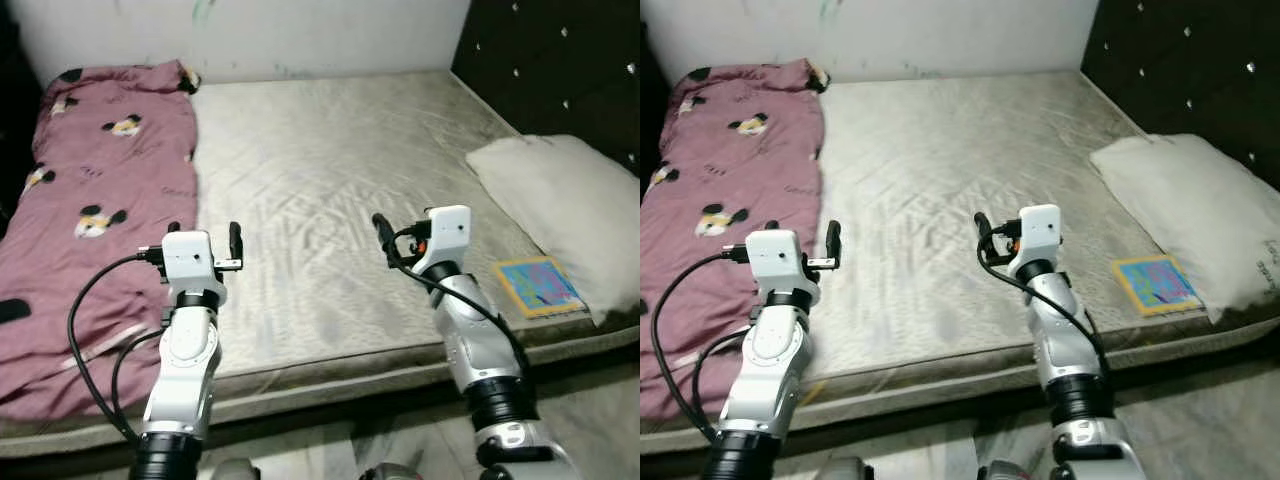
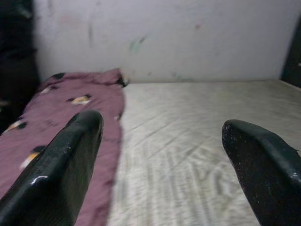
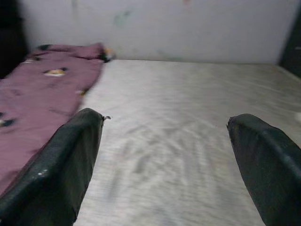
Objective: Clean up the room
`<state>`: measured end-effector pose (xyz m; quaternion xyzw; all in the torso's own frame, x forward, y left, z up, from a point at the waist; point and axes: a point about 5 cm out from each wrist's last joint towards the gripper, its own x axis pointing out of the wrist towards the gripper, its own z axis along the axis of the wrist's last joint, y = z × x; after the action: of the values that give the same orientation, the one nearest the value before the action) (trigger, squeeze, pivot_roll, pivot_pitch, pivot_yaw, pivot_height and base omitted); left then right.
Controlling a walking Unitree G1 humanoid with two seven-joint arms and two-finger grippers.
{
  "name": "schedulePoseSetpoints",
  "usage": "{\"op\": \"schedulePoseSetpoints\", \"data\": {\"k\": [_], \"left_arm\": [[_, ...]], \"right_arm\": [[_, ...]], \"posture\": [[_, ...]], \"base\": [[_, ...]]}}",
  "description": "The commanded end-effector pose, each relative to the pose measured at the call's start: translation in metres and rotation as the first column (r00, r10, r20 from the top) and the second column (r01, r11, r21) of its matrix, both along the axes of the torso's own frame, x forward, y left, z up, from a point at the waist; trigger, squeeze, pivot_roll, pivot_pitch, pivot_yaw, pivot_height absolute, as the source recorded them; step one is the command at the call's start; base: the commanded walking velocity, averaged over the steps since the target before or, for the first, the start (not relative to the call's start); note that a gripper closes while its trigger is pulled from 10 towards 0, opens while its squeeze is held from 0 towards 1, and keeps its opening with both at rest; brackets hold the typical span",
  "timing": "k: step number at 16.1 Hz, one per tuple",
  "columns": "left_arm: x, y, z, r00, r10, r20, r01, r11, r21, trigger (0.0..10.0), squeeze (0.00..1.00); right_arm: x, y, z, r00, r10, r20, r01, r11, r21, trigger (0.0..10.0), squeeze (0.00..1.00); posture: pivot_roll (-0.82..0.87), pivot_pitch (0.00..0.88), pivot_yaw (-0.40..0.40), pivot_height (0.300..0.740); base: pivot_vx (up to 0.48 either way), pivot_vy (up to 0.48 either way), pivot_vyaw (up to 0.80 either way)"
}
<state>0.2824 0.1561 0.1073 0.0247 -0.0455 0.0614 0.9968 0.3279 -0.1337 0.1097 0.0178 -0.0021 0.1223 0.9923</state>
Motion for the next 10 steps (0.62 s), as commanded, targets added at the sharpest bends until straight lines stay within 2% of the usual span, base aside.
{"op": "schedulePoseSetpoints", "data": {"k": [1, 10], "left_arm": [[0.0012, 0.0056, 0.0022, 1.0, 0.016, 0.003, -0.016, 1.0, 0.005, 10.0, 0.0], [0.0012, 0.0052, 0.0017, 1.0, 0.017, -0.001, -0.017, 1.0, 0.0, 10.0, 0.0]], "right_arm": [[0.0018, 0.0059, 0.0058, 1.0, 0.021, 0.02, -0.021, 1.0, 0.001, 10.0, 0.0], [0.0013, 0.0068, 0.0039, 0.999, 0.032, 0.011, -0.032, 0.999, -0.007, 10.0, 0.0]], "posture": [[-0.03, 0.0, -0.015, 0.74], [-0.03, 0.0, -0.015, 0.74]], "base": [[0.0, 0.48, 0.0], [0.0, 0.48, 0.0]]}}
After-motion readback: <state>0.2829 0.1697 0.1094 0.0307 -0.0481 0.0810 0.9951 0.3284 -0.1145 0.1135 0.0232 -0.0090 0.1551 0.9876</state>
